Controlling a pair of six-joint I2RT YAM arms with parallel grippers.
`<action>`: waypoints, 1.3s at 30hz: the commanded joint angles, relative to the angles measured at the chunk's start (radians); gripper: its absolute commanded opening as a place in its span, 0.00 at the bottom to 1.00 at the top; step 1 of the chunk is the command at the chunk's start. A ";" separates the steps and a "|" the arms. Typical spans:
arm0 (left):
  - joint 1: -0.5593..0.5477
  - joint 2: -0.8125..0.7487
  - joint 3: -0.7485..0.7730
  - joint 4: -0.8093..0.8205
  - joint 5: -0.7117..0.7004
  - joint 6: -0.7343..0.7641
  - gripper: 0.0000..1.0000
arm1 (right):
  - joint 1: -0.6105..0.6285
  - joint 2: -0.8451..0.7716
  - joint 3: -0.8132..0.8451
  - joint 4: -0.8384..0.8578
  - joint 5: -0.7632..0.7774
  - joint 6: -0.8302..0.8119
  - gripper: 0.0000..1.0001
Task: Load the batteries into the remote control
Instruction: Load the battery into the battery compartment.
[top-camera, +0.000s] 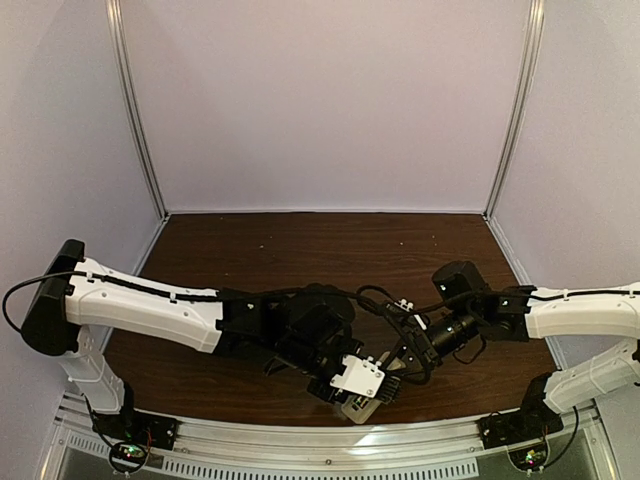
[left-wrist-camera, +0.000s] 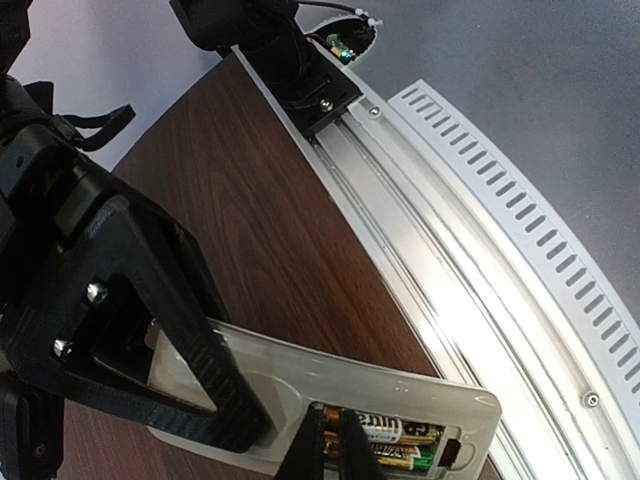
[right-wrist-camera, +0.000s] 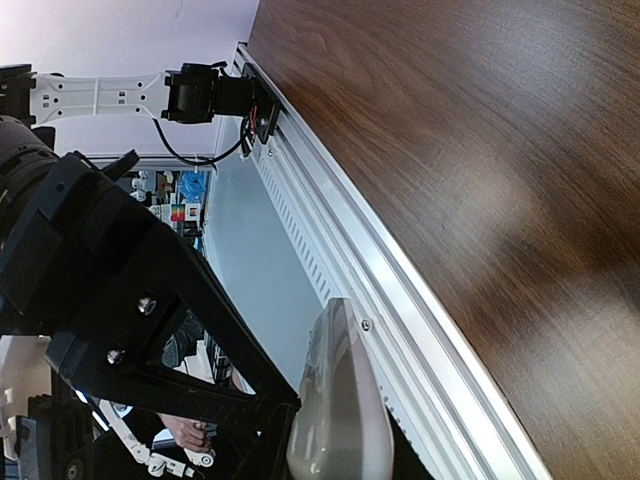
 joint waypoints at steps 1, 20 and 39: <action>-0.023 0.078 -0.034 -0.147 -0.069 0.019 0.07 | -0.012 -0.070 0.049 0.299 -0.157 0.078 0.00; -0.046 0.106 -0.034 -0.203 -0.073 0.035 0.07 | -0.042 -0.098 0.054 0.256 -0.170 0.044 0.00; -0.045 -0.054 -0.053 0.045 -0.099 0.059 0.25 | -0.004 0.007 0.018 0.220 -0.110 -0.032 0.00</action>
